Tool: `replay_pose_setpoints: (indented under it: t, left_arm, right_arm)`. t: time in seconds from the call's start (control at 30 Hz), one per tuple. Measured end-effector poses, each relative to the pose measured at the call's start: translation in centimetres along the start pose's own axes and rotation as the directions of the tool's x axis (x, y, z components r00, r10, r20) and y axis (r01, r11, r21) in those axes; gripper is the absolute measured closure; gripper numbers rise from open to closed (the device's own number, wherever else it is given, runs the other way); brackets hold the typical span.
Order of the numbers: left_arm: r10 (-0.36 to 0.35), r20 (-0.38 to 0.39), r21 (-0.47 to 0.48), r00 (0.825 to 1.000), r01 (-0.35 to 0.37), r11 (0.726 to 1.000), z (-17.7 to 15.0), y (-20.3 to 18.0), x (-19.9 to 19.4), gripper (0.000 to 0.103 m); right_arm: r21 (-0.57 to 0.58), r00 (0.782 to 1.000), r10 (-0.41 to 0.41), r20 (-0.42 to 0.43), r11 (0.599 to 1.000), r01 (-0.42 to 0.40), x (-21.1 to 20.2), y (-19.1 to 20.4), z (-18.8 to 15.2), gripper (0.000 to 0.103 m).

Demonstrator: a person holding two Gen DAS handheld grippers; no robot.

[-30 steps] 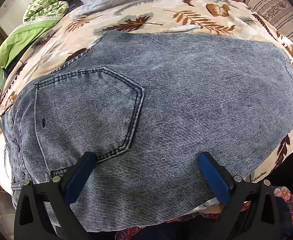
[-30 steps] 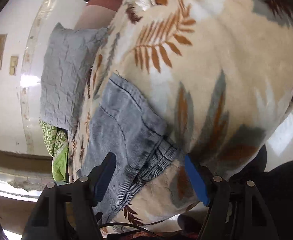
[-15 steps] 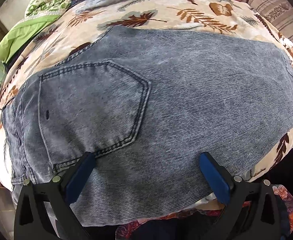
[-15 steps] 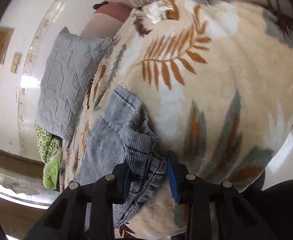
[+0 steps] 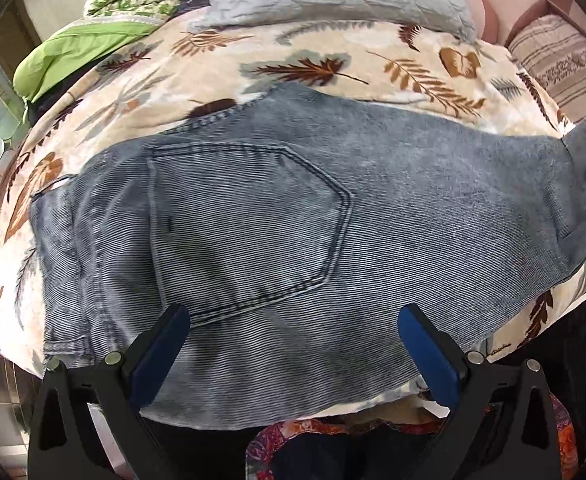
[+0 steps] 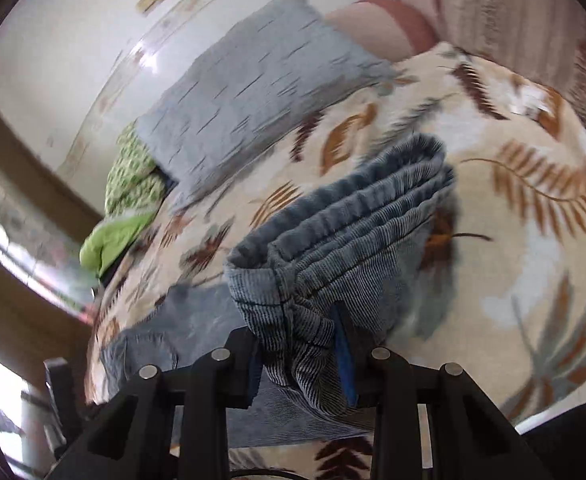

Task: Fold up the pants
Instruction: 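Grasp the jeans leg ends with the right gripper and lift them, then fold the held leg ends over onto the jeans with the right gripper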

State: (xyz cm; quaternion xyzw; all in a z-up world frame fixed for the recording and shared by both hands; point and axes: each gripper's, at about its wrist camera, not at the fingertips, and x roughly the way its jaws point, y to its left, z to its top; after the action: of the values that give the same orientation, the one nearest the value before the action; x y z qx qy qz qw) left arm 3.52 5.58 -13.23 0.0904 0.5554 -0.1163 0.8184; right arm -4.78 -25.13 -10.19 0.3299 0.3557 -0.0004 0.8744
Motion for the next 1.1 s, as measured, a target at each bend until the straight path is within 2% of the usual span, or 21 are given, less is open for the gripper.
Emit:
replay_pose_setpoints:
  t: [0.07, 0.23, 0.37, 0.4, 0.47, 0.5, 0.6, 0.63, 0.7, 0.77, 0.87, 0.93, 1.1]
  left_arm:
    - [0.006, 0.005, -0.012, 1.0, -0.005, 1.0, -0.1, 0.8, -0.2, 0.0]
    - [0.021, 0.009, -0.045, 1.0, -0.021, 0.999, -0.5, 1.7, -0.8, 0.0]
    - [0.034, 0.01, -0.057, 0.999, -0.033, 0.998, -0.5, 2.2, -0.8, 0.0]
    - [0.037, 0.009, -0.056, 0.999, -0.036, 0.998, -0.4, 2.2, -0.8, 0.0]
    - [0.04, 0.008, -0.048, 0.999, -0.04, 0.998, -0.4, 2.0, -0.8, 0.0]
    - [0.044, 0.007, -0.041, 0.999, -0.044, 0.998, -0.4, 1.8, -0.8, 0.0]
    - [0.044, 0.006, -0.025, 0.999, -0.044, 0.999, -0.3, 1.0, -0.8, 0.0]
    - [0.044, 0.007, -0.016, 0.999, -0.044, 0.999, -0.2, 0.6, -0.8, 0.0]
    - [0.045, 0.01, 0.004, 0.999, -0.045, 0.999, 0.0, -0.3, -0.9, 0.0]
    - [0.043, 0.017, 0.027, 0.999, -0.043, 0.999, 0.2, -1.4, -1.0, 0.0]
    - [0.042, 0.032, 0.075, 0.999, -0.044, 0.996, 0.8, -3.7, -0.8, 0.0]
    - [0.048, 0.03, 0.093, 0.998, -0.051, 0.994, 1.3, -4.9, -0.4, 0.0]
    - [0.054, 0.017, 0.12, 0.998, -0.056, 0.991, 2.4, -7.3, 1.2, 0.0]
  right_arm:
    - [-0.057, 0.999, 0.01, -0.04, 0.998, -0.012, 1.6, 2.0, -0.7, 0.07]
    - [-0.105, 0.984, 0.05, -0.174, 0.992, -0.069, 5.9, 4.9, -3.1, 0.07]
    - [-0.13, 0.943, 0.07, -0.327, 0.984, -0.118, 9.0, 6.5, -5.7, 0.065]
    - [-0.16, 0.939, 0.05, -0.339, 0.981, -0.11, 9.3, 7.0, -6.3, 0.062]
    - [-0.217, 0.939, 0.044, -0.34, 0.968, -0.124, 8.9, 7.4, -6.8, 0.049]
    - [-0.217, 0.929, 0.084, -0.36, 0.961, -0.171, 8.5, 7.5, -6.8, 0.043]
    - [-0.196, 0.9, 0.214, -0.381, 0.932, -0.304, 7.2, 7.4, -6.3, 0.042]
    - [-0.195, 0.898, 0.24, -0.369, 0.925, -0.327, 6.6, 7.0, -6.1, 0.042]
    - [-0.179, 0.921, 0.261, -0.29, 0.93, -0.32, 5.5, 6.0, -4.9, 0.042]
    - [-0.146, 0.941, 0.248, -0.228, 0.947, -0.285, 5.2, 4.5, -3.5, 0.042]
    - [-0.163, 0.969, 0.175, -0.176, 0.965, -0.204, 5.8, 3.4, -1.4, 0.043]
    - [-0.188, 0.974, 0.151, -0.168, 0.965, -0.182, 6.8, 3.7, -0.3, 0.051]
    - [-0.269, 0.982, 0.061, -0.18, 0.957, -0.109, 10.8, 5.1, 1.7, 0.06]
